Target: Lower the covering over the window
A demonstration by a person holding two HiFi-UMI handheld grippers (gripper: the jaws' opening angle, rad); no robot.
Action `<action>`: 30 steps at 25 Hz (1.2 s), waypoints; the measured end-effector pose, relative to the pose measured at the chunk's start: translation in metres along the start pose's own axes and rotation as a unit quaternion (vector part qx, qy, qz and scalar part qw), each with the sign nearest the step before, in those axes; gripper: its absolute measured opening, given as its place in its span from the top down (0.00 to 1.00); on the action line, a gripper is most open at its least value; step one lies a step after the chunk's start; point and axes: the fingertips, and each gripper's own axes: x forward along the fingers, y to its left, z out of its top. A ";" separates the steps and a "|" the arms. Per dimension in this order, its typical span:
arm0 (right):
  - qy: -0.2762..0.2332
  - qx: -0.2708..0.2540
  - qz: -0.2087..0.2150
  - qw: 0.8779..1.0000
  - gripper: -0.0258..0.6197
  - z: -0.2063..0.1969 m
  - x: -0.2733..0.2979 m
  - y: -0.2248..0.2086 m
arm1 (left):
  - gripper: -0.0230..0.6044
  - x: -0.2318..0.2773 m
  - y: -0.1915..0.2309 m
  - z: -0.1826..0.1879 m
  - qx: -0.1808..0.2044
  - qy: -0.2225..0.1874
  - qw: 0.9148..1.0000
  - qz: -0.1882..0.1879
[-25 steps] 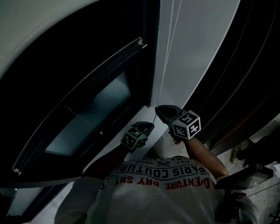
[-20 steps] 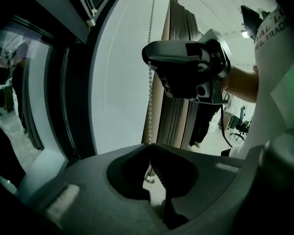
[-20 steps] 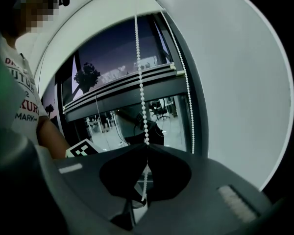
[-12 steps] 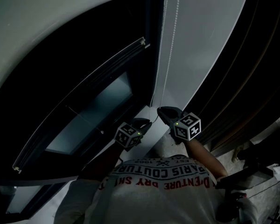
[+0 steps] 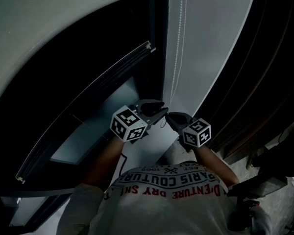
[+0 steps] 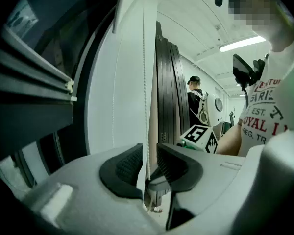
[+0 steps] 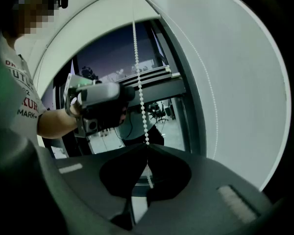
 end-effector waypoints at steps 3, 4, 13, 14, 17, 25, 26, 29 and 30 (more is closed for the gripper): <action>-0.001 0.002 0.000 1.000 0.94 -0.001 0.000 0.000 | 0.81 0.004 -0.001 0.037 0.006 -0.022 1.000 0.003; -0.002 0.002 0.000 1.000 0.94 -0.001 0.000 0.000 | 0.81 0.005 -0.001 0.048 0.005 -0.032 0.999 0.005; -0.005 -0.004 0.005 1.000 0.94 0.002 0.002 0.005 | 0.89 0.007 0.001 0.087 0.024 -0.034 0.998 0.049; -0.005 -0.005 0.005 1.000 0.94 0.002 0.002 0.005 | 0.94 0.006 0.001 0.088 0.024 -0.035 0.998 0.053; -0.008 -0.008 0.003 1.000 0.94 0.004 0.001 0.005 | 0.95 0.006 0.000 0.090 0.021 -0.038 0.998 0.050; -0.018 0.009 0.007 1.000 0.94 0.008 0.002 0.007 | 0.95 -0.001 -0.001 0.093 0.017 -0.058 0.997 0.042; -0.016 0.014 0.008 1.000 0.94 0.006 0.002 0.007 | 0.95 -0.001 -0.001 0.091 0.020 -0.054 0.997 0.043; 0.011 0.021 0.005 1.000 0.94 -0.011 0.003 0.004 | 0.95 0.005 -0.004 0.074 0.022 -0.028 0.998 0.042; 0.019 0.025 0.005 0.999 0.94 -0.018 0.003 0.004 | 0.95 0.007 -0.004 0.067 0.017 -0.024 0.999 0.041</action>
